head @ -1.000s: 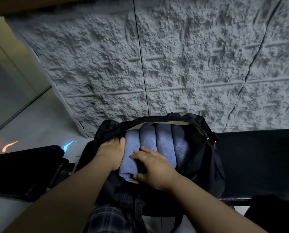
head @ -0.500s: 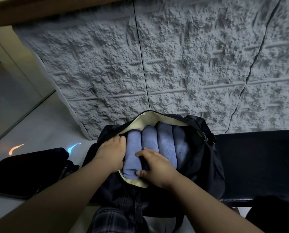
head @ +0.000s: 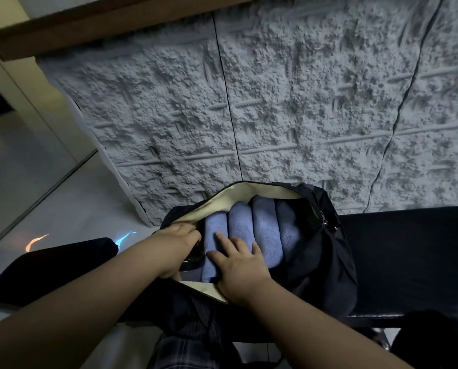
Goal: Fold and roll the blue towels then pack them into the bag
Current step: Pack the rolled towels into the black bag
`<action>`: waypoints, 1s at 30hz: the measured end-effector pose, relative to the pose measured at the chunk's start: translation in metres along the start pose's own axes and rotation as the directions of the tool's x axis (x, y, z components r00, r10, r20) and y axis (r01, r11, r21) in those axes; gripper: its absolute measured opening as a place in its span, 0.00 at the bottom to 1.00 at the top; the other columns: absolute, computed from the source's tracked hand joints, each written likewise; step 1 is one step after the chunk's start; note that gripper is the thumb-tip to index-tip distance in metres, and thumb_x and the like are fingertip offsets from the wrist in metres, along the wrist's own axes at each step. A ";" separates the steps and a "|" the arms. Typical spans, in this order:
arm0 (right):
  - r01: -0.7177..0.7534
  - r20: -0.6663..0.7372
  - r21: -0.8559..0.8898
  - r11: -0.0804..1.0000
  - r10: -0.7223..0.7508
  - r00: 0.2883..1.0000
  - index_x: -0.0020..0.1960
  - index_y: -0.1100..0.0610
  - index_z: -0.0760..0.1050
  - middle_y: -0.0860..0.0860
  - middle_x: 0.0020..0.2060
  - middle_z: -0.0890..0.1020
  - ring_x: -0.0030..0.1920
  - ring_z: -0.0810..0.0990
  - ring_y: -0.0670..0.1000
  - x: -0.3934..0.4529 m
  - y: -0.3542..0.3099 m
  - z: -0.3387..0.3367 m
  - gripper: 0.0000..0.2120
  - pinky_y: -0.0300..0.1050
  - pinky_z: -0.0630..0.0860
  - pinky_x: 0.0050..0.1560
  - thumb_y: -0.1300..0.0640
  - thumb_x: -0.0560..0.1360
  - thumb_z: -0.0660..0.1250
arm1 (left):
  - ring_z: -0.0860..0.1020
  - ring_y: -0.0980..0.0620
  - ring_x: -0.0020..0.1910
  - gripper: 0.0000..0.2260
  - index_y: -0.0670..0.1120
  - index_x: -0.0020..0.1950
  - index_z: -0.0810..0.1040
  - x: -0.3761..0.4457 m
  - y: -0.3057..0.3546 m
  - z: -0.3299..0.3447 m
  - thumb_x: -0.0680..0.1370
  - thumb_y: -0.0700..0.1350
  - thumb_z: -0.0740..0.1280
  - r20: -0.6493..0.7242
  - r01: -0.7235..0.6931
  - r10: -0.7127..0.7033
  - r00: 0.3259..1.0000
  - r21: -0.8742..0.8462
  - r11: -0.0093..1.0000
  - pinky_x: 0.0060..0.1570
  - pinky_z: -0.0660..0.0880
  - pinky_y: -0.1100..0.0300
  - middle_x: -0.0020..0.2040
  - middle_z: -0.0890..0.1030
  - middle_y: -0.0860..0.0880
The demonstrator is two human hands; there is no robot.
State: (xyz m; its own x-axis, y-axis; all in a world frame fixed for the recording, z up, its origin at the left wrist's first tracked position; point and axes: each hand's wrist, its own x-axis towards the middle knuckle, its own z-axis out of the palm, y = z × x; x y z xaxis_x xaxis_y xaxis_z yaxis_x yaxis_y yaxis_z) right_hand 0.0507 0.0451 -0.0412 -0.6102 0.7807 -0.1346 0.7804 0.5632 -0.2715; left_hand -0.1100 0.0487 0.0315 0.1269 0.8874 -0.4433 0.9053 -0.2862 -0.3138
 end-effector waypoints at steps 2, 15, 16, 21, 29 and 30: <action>0.031 0.048 -0.125 0.992 -0.025 0.999 0.77 0.48 0.49 0.45 0.76 0.37 0.75 0.45 0.57 0.001 -0.003 -0.002 0.29 0.69 0.49 0.69 0.45 0.80 0.56 | 0.70 0.46 0.63 0.31 0.47 0.61 0.64 -0.001 -0.002 -0.001 0.65 0.50 0.77 0.001 0.001 -0.001 1.000 -0.055 0.999 0.58 0.68 0.58 0.64 0.70 0.46; 0.049 0.096 -0.175 0.983 -0.032 0.995 0.77 0.50 0.47 0.45 0.77 0.40 0.75 0.45 0.58 0.003 0.000 -0.004 0.28 0.69 0.55 0.67 0.54 0.81 0.56 | 0.68 0.52 0.59 0.29 0.47 0.61 0.65 -0.011 -0.010 -0.013 0.66 0.49 0.73 -0.200 -0.119 0.136 0.970 0.092 0.989 0.49 0.64 0.62 0.59 0.66 0.51; 0.046 0.095 -0.171 0.984 -0.030 0.995 0.77 0.50 0.47 0.45 0.77 0.40 0.75 0.45 0.58 0.002 0.000 -0.003 0.29 0.69 0.55 0.67 0.54 0.81 0.57 | 0.69 0.52 0.58 0.27 0.47 0.61 0.66 -0.011 -0.012 -0.009 0.65 0.45 0.73 -0.256 -0.147 0.168 0.952 0.099 0.984 0.48 0.66 0.61 0.58 0.67 0.51; 0.027 0.075 -0.155 0.988 -0.015 0.997 0.76 0.49 0.48 0.44 0.77 0.41 0.75 0.44 0.57 0.000 -0.001 -0.003 0.29 0.67 0.53 0.69 0.55 0.80 0.58 | 0.69 0.52 0.49 0.20 0.48 0.49 0.73 -0.004 -0.019 0.010 0.60 0.39 0.74 -0.528 -0.187 0.254 0.810 0.179 0.966 0.37 0.77 0.58 0.48 0.71 0.49; 0.021 0.032 -0.126 0.992 -0.017 0.999 0.76 0.47 0.49 0.44 0.77 0.41 0.75 0.46 0.56 -0.001 0.001 0.000 0.29 0.65 0.54 0.69 0.53 0.79 0.58 | 0.75 0.44 0.39 0.23 0.44 0.45 0.78 0.003 -0.008 0.022 0.51 0.34 0.75 -0.627 0.027 0.063 0.777 0.133 0.991 0.30 0.74 0.56 0.41 0.76 0.44; 0.021 0.025 -0.125 0.992 -0.018 1.000 0.76 0.47 0.49 0.44 0.77 0.41 0.75 0.46 0.56 -0.001 0.001 0.001 0.29 0.65 0.54 0.69 0.52 0.79 0.58 | 0.75 0.43 0.37 0.24 0.43 0.45 0.79 0.003 -0.008 0.023 0.50 0.33 0.74 -0.629 0.059 0.038 0.777 0.133 0.989 0.29 0.74 0.56 0.41 0.76 0.44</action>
State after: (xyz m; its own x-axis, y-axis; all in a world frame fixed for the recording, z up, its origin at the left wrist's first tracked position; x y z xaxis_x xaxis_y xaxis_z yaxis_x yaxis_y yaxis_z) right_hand 0.0523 0.0443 -0.0424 -0.6273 0.7635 -0.1533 0.7784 0.6089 -0.1527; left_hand -0.1263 0.0459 0.0134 0.3882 0.9055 0.1713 0.8491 -0.2792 -0.4484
